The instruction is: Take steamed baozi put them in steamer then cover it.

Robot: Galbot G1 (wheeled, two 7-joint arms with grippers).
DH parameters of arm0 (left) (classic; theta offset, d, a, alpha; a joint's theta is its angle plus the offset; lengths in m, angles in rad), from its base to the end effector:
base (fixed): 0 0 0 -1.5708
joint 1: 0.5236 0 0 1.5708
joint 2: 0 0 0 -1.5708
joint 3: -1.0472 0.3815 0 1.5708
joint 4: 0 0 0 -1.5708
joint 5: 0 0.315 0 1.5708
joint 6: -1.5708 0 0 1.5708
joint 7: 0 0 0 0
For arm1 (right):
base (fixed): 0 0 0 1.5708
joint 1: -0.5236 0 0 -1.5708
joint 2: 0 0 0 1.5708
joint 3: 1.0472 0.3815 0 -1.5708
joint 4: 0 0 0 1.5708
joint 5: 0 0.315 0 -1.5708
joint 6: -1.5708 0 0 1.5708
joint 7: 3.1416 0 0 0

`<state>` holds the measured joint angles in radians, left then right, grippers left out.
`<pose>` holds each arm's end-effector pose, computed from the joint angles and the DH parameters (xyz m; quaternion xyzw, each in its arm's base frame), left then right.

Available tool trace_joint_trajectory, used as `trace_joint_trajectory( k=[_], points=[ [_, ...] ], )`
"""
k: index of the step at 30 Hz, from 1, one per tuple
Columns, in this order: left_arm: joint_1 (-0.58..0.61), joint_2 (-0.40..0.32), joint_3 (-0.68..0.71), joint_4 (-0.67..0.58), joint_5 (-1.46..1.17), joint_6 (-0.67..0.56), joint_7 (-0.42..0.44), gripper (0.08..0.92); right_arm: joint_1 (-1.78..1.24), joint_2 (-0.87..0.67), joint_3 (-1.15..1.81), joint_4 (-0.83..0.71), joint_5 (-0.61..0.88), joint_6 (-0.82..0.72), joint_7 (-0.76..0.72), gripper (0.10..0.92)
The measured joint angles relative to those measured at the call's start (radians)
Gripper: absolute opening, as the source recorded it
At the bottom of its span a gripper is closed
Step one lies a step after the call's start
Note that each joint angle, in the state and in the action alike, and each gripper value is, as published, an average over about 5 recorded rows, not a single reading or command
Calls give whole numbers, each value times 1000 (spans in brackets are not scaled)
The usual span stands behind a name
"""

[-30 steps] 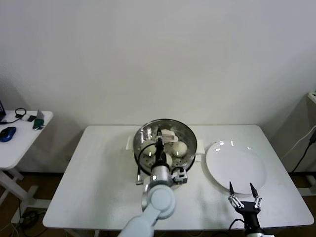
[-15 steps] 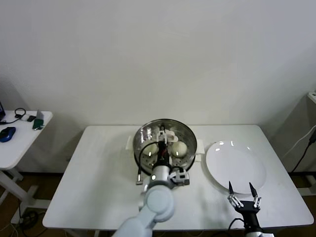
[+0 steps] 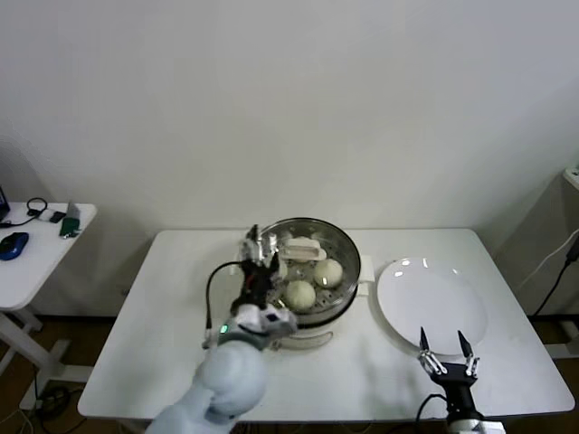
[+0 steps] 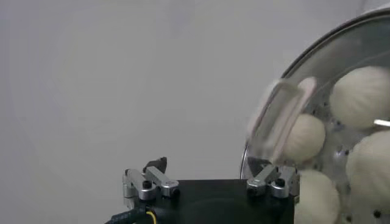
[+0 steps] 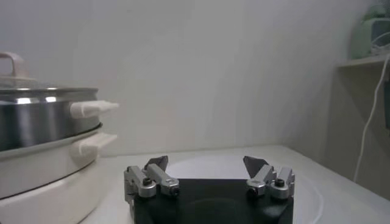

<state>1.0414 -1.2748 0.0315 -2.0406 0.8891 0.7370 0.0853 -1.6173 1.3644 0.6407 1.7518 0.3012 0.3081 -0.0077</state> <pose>0.2403 -0.0719 -0.2703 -0.0429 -0.8612 -0.5050 0.0390 0.0915 -0.1020 -0.4275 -0.0445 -0.9983 -0.0236 0.0286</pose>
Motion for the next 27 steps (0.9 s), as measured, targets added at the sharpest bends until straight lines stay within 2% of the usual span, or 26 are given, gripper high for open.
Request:
trace_joint_trajectory(
  k=[5,8,16,22,27],
  points=[
    [83,34,-177,-43,-327,-16,-60,823,6,-1,-7,12,1,-22,11,823],
    [150,47,-295,-48,-514,-74,-71,823,6,-2,-10,16,-2,-30,15,823],
    [342,66,-513,21,-889,-425,-80,823,7,-13,-12,12,-12,-33,10,823],
    [430,48,-579,106,-1031,-673,-78,823,5,-21,-12,3,-17,-36,2,823],
    [480,20,-602,161,-1088,-805,-72,823,8,-25,-12,-6,-17,-37,0,823]
  ],
)
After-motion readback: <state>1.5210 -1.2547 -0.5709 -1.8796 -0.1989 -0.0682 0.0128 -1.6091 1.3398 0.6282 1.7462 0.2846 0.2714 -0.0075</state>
